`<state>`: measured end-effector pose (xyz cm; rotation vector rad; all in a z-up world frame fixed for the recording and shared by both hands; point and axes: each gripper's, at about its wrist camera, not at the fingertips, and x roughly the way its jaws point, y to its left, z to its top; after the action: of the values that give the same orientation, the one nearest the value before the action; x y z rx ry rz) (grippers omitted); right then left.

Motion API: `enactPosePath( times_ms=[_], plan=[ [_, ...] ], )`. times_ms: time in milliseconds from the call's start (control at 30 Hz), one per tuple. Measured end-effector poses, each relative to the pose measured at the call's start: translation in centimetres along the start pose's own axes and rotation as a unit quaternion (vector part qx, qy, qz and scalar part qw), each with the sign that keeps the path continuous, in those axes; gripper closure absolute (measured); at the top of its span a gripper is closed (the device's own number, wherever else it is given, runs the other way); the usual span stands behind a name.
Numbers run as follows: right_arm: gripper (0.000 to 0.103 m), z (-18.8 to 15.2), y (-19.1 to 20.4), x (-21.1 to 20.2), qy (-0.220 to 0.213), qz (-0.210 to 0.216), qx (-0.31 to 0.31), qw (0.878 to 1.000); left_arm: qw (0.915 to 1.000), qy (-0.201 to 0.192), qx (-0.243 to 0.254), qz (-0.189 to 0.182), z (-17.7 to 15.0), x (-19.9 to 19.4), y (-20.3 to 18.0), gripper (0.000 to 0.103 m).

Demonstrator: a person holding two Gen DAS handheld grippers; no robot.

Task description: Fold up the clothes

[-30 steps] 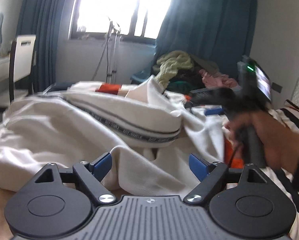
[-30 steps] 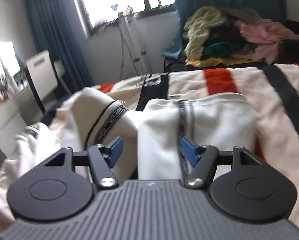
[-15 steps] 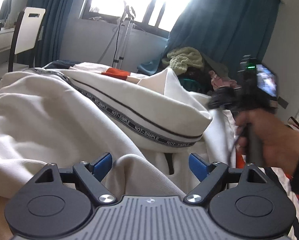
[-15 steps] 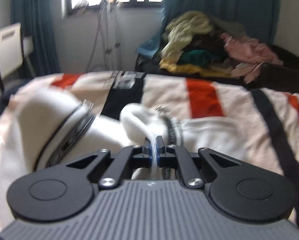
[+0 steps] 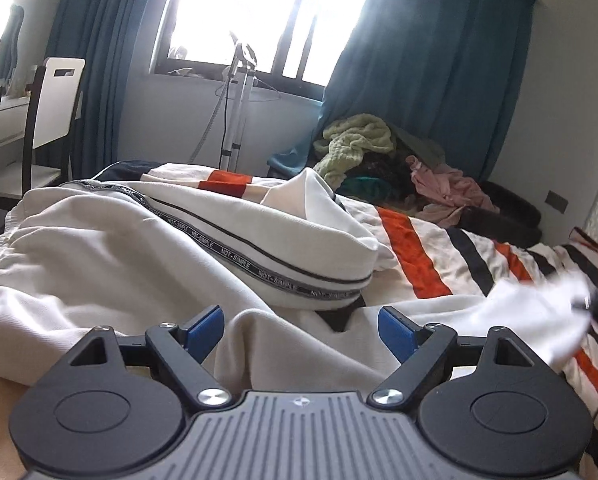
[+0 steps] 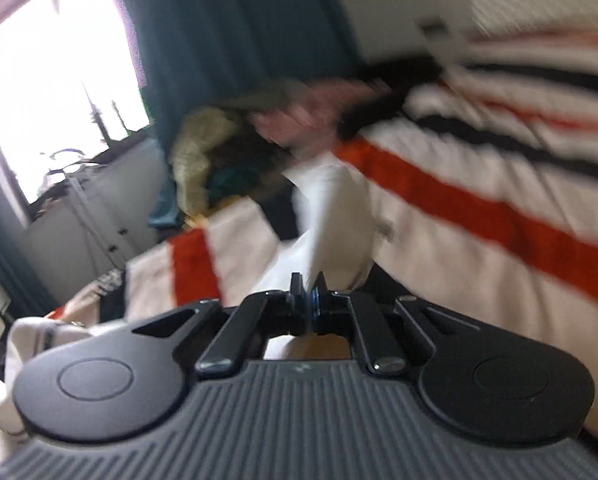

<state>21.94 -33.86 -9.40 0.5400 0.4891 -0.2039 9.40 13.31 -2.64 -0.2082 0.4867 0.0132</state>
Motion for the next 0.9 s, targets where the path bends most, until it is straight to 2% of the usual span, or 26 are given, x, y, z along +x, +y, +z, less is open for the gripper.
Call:
enactPosePath(
  times_ms=[67, 133, 200, 300, 400, 500, 533, 567, 633, 667, 767, 900],
  plan=[
    [0.096, -1.3, -3.4, 0.2, 0.057, -0.016, 0.059, 0.996, 1.0, 0.006, 0.004, 0.006, -0.3, -0.2, -0.2, 0.017],
    [0.095, -2.7, -5.9, 0.6, 0.119, -0.025, 0.12, 0.985, 0.9999, 0.013, 0.002, 0.009, -0.5, -0.2, -0.1, 0.017],
    [0.095, -3.5, -7.2, 0.5, 0.149, -0.022, 0.167, 0.974, 0.9997, 0.018, -0.004, 0.015, -0.9, 0.1, 0.6, 0.017],
    [0.094, -4.2, -7.6, -0.9, 0.151, 0.011, 0.187, 0.971, 0.9985, 0.037, -0.023, 0.034, -1.9, 0.6, 2.0, 0.017],
    [0.094, -4.4, -8.0, -1.3, 0.158, 0.026, 0.2, 0.967, 0.995, 0.065, -0.052, 0.055, -2.4, 1.5, 3.5, 0.017],
    [0.09, -4.5, -8.9, -1.2, 0.175, 0.033, 0.234, 0.956, 0.993, 0.076, -0.064, 0.065, -2.4, 1.5, 4.1, 0.017],
    [0.08, -4.6, -9.1, -1.2, 0.181, 0.036, 0.246, 0.951, 0.9925, 0.078, -0.067, 0.067, -2.4, 1.4, 4.2, 0.017],
    [0.063, -4.7, -9.3, -0.9, 0.19, 0.039, 0.252, 0.948, 0.9918, 0.079, -0.072, 0.069, -2.4, 1.2, 4.3, 0.017],
    [0.045, -4.8, -9.1, -0.4, 0.205, 0.048, 0.247, 0.946, 0.9899, 0.086, -0.083, 0.075, -2.3, 1.1, 4.6, 0.017],
    [0.042, -4.8, -9.0, -0.4, 0.208, 0.052, 0.243, 0.946, 0.9888, 0.091, -0.089, 0.078, -2.2, 1.0, 4.9, 0.017],
    [0.041, -4.6, -9.0, -0.5, 0.203, 0.058, 0.243, 0.947, 0.9849, 0.107, -0.107, 0.083, -1.8, 0.8, 5.8, 0.017],
    [0.041, -4.4, -10.3, -0.5, 0.191, 0.063, 0.275, 0.94, 0.9756, 0.126, -0.156, 0.088, -0.9, 0.6, 8.3, 0.017]
  ],
)
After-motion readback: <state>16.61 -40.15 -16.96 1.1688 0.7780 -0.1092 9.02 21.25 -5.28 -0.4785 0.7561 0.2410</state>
